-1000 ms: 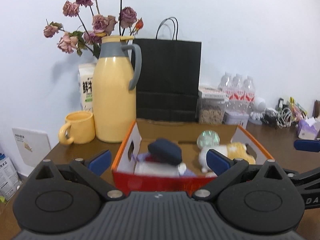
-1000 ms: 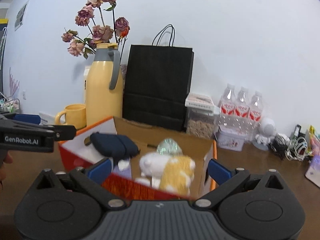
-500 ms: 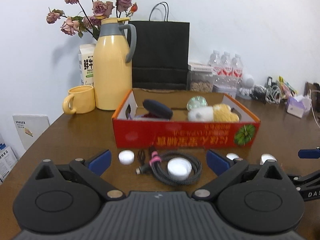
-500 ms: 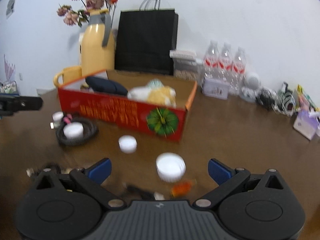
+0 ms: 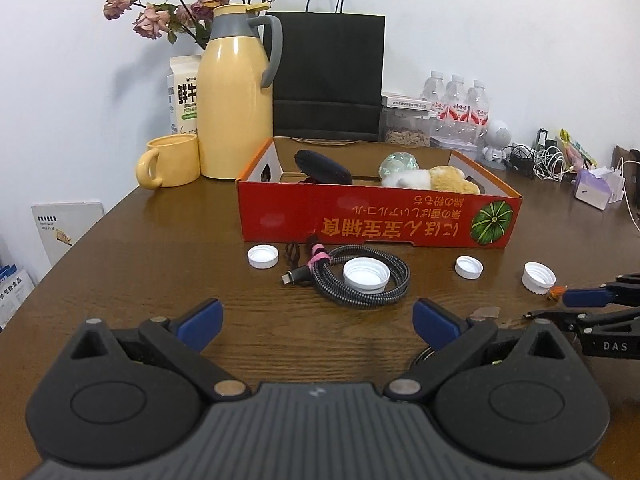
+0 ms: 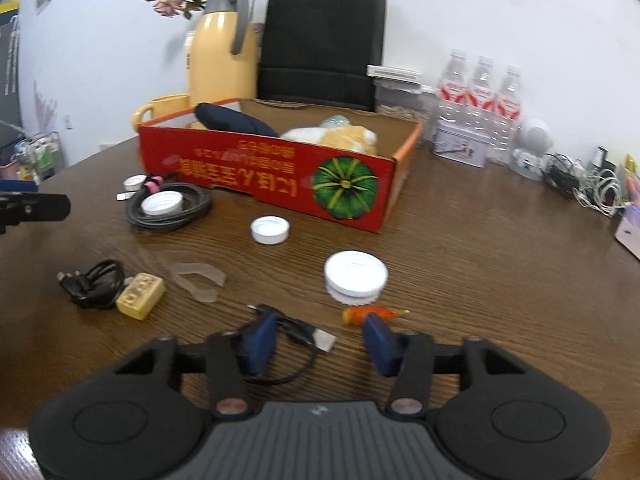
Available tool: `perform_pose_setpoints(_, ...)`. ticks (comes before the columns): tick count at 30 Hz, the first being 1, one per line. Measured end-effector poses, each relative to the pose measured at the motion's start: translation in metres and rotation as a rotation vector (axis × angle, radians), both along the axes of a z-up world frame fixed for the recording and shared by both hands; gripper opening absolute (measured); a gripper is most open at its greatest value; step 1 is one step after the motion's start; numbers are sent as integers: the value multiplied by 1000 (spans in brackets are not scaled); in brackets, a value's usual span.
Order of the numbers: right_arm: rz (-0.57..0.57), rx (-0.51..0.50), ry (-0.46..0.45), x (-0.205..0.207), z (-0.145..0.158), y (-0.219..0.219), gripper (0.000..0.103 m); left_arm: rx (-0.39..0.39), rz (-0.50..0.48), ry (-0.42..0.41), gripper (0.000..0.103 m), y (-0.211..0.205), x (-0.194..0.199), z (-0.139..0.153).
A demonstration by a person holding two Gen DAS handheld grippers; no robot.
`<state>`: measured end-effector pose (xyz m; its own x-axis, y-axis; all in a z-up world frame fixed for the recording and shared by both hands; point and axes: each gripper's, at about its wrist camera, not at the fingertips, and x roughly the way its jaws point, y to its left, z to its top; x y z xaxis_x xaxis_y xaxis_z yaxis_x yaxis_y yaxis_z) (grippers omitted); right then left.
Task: Organize objects
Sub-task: 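Move both tools back over the table toward the black cables, then grasp a black cable with the right tool while the left tool grasps another black cable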
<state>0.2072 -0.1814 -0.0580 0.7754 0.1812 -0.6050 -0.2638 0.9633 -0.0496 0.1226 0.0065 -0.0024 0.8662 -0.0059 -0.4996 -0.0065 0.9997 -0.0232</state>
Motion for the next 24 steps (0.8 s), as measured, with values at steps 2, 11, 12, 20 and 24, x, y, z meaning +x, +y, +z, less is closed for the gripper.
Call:
perform_pose_setpoints(2, 13, 11, 2, 2, 0, 1, 40, -5, 6, 1, 103, 2, -2, 0)
perform_pose_setpoints(11, 44, 58, 8, 1, 0, -1, 16, -19, 14, 11, 103, 4, -9, -1)
perform_pose_setpoints(12, 44, 59, 7, 0, 0, -1, 16, -20, 12, 12, 103, 3, -9, -1)
perform_pose_setpoints(20, 21, 80, -55, -11, 6, 0, 15, -27, -41, 29, 103, -15, -5, -4)
perform_pose_setpoints(24, -18, 92, -115, -19, 10, -2, 15, -5, -97, 52, 103, -33, -2, -11)
